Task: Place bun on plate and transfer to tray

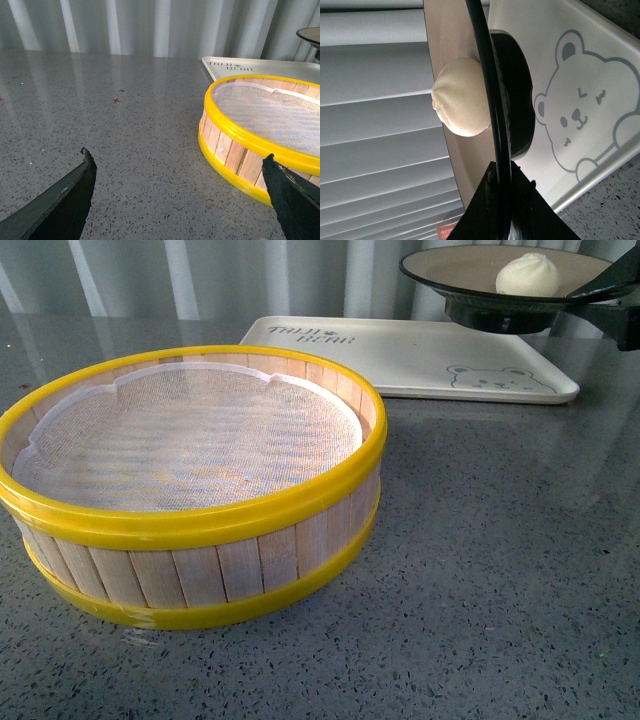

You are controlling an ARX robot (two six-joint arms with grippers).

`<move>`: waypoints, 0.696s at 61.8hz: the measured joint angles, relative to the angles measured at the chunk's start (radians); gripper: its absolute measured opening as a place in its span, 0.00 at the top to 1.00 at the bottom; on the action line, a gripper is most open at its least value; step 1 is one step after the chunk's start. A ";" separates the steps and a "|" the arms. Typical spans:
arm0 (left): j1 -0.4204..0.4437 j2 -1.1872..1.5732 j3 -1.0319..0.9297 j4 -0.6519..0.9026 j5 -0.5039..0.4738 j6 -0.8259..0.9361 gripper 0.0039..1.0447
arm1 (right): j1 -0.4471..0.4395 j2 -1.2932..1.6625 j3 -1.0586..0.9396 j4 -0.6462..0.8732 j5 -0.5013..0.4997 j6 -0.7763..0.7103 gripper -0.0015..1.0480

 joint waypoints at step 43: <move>0.000 0.000 0.000 0.000 0.000 0.000 0.06 | 0.032 0.106 0.094 -0.088 -0.008 -0.015 0.98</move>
